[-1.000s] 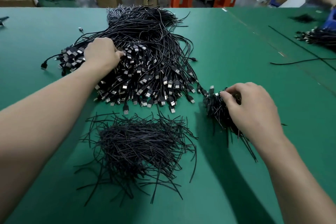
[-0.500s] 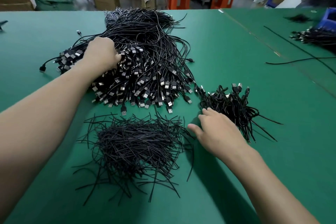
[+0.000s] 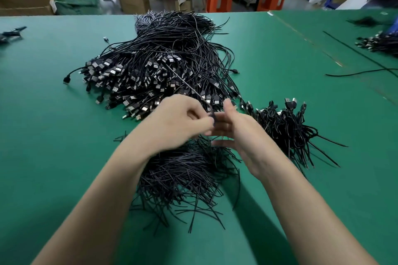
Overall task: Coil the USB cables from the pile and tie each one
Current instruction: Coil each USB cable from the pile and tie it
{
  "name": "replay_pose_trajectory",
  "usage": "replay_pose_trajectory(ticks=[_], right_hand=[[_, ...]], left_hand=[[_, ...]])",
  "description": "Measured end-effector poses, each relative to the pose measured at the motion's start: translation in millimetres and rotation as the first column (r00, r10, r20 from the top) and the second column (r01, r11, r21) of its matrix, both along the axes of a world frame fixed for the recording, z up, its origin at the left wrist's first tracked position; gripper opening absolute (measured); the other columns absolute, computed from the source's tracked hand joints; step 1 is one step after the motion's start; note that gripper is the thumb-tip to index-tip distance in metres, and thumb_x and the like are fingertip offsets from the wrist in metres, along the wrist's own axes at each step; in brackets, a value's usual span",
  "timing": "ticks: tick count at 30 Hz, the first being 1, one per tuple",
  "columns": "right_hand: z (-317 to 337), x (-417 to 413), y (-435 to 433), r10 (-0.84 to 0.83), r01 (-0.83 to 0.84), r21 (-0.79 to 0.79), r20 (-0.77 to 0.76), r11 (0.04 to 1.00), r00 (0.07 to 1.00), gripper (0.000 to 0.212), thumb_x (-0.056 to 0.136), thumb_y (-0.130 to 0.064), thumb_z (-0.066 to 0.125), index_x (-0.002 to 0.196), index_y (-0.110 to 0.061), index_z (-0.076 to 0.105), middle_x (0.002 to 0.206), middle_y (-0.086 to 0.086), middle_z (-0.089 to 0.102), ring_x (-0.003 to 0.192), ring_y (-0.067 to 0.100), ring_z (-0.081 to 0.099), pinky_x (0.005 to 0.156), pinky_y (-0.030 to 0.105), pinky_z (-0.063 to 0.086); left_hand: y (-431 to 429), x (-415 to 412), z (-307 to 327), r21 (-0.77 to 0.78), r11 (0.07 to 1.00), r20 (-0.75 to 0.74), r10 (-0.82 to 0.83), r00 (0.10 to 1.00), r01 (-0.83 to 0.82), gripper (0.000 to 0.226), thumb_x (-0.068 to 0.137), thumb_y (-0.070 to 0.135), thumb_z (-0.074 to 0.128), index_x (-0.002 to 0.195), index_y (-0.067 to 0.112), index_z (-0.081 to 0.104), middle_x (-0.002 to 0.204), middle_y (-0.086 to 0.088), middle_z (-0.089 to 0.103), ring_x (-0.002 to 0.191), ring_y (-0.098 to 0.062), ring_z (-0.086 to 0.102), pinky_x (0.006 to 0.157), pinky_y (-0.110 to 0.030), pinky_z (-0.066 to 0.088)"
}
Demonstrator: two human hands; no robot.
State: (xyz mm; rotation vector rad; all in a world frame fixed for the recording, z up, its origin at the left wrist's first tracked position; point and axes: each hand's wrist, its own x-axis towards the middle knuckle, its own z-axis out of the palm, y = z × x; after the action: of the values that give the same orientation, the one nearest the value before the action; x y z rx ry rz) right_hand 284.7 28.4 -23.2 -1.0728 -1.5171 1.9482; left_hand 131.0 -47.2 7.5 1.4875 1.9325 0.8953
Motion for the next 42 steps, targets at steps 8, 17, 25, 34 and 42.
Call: replay_pose_trajectory(ticks=[8,17,25,34,42], right_hand=[[8.0,1.2,-9.2,-0.081,0.025,-0.235,-0.231,0.972,0.97,0.032,0.109,-0.025,0.043,0.1,-0.005,0.067,0.066,-0.002,0.063,0.059,0.011,0.056,0.054,0.022,0.049],[27.2,27.1,-25.8,0.184,-0.254,-0.168,-0.348,0.952,0.919,0.036,0.105,-0.029,0.045,0.08,-0.014,0.067,0.054,-0.008,0.023,0.049,0.009,0.023,0.043,0.02,0.02],[44.3,40.8,-27.2,0.312,-0.364,-0.172,-0.266,0.916,0.912,0.042,0.107,-0.039,0.043,0.082,-0.015,0.067,0.055,-0.007,0.026,0.048,0.01,0.026,0.042,0.02,0.028],[54.2,39.6,-27.3,0.257,-0.434,-0.25,-0.523,0.866,0.813,0.037,0.102,-0.027,0.042,0.095,-0.014,0.076,0.059,-0.011,0.022,0.052,0.004,0.02,0.042,0.017,0.017],[70.1,31.2,-8.4,0.104,0.184,0.617,-0.4,0.765,0.911,0.032,0.111,-0.015,0.033,0.121,-0.008,0.064,0.092,-0.001,0.073,0.085,0.014,0.069,0.079,0.027,0.055]], left_hand=[[-31.4,35.8,7.8,-0.25,0.953,-0.515,-0.278,0.811,0.168,0.034,0.097,0.052,0.059,0.076,0.028,0.071,0.068,0.011,0.069,0.066,-0.004,0.066,0.073,-0.031,0.059],[-16.1,-5.4,4.2,0.194,0.937,-0.562,-0.135,0.816,0.289,0.029,0.108,0.021,0.05,0.129,0.016,0.068,0.123,-0.002,0.061,0.117,-0.02,0.054,0.105,-0.038,0.041],[-12.0,6.3,-0.3,0.32,0.864,-0.385,-0.257,0.886,0.389,0.02,0.105,0.025,0.048,0.099,0.029,0.067,0.087,0.02,0.063,0.086,0.002,0.059,0.079,-0.022,0.044],[-15.7,-1.9,-3.2,0.392,0.873,-0.236,-0.21,0.949,0.291,0.024,0.107,0.031,0.049,0.106,0.041,0.071,0.091,0.018,0.069,0.084,0.0,0.064,0.078,-0.023,0.05],[-20.0,31.2,11.3,0.145,0.906,-0.269,-0.35,0.897,0.397,0.026,0.111,0.033,0.042,0.093,0.033,0.061,0.064,0.004,0.056,0.059,-0.016,0.054,0.062,-0.039,0.046]])
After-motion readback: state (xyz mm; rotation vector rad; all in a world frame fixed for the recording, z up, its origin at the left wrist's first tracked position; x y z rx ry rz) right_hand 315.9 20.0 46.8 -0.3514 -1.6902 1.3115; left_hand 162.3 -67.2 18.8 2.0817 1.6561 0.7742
